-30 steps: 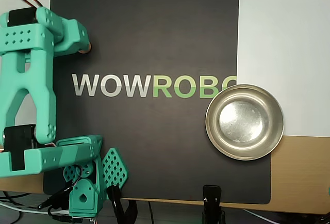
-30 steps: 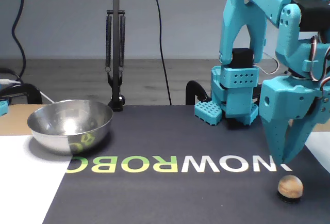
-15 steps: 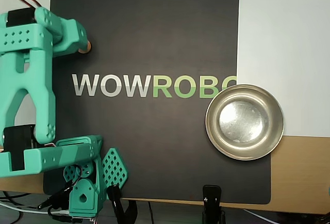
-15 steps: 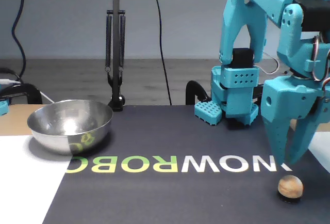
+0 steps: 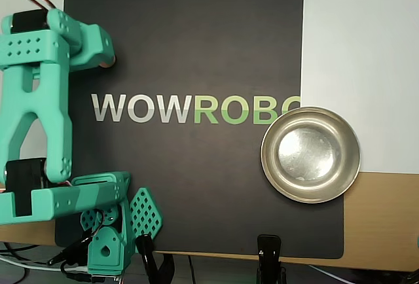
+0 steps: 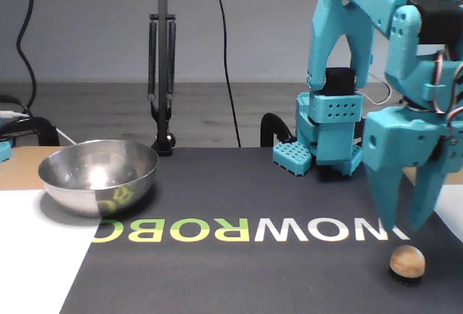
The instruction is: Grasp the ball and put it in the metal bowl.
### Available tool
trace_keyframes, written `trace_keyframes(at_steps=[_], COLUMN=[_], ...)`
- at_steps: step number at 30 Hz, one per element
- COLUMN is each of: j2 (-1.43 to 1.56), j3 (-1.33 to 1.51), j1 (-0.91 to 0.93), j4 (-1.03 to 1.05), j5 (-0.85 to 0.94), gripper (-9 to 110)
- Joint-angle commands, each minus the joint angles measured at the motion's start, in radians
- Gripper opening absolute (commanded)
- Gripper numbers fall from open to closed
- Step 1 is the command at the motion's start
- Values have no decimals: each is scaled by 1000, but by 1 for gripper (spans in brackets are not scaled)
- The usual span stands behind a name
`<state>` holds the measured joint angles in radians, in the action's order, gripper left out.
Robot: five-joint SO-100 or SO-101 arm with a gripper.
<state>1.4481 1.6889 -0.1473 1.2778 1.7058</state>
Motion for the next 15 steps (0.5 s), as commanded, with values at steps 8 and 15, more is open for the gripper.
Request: trace_keyframes(at_steps=[8, 15], j2=[6, 6], j3=[-25, -25], j1=[14, 17], j4=[-8, -8], j5=[6, 6], gripper=[33, 33])
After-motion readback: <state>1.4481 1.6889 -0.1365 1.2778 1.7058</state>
